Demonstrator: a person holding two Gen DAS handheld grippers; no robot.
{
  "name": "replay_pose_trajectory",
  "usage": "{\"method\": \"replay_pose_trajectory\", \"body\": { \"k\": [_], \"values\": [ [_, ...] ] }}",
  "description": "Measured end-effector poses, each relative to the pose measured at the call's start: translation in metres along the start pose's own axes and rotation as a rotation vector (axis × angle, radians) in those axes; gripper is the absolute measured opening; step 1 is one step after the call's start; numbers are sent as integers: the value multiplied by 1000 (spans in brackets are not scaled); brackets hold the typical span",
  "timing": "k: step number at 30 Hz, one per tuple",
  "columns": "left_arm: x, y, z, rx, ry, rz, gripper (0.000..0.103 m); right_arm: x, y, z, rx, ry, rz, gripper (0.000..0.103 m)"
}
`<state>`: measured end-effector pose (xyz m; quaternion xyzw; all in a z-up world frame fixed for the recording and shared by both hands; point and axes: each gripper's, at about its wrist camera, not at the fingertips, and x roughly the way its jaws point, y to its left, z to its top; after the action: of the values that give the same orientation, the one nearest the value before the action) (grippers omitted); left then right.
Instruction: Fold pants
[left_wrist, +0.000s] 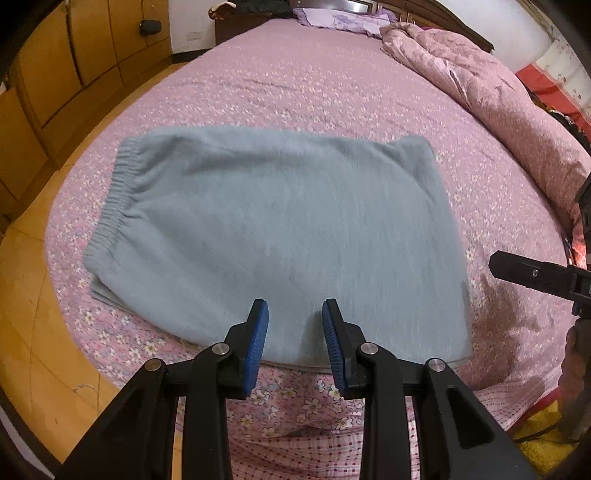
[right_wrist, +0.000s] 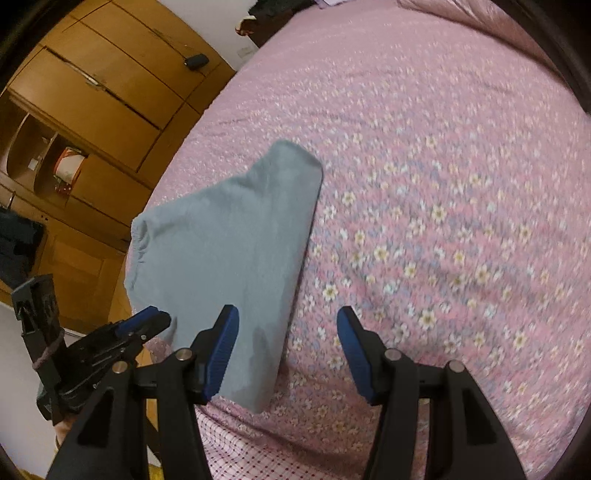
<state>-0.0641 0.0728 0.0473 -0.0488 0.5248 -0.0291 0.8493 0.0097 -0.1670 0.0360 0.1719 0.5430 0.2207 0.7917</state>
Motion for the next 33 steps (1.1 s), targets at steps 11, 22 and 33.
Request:
{"method": "replay_pose_trajectory", "body": {
  "k": [11, 22, 33],
  "values": [
    [14, -9, -4, 37, 3, 53, 24, 35, 1, -5, -7, 70, 22, 58],
    [17, -5, -5, 28, -5, 36, 24, 58, 28, -6, -43, 95, 53, 60],
    [18, -6, -6, 24, -1, 35, 24, 73, 17, -10, -41, 68, 202, 87]
  ]
}}
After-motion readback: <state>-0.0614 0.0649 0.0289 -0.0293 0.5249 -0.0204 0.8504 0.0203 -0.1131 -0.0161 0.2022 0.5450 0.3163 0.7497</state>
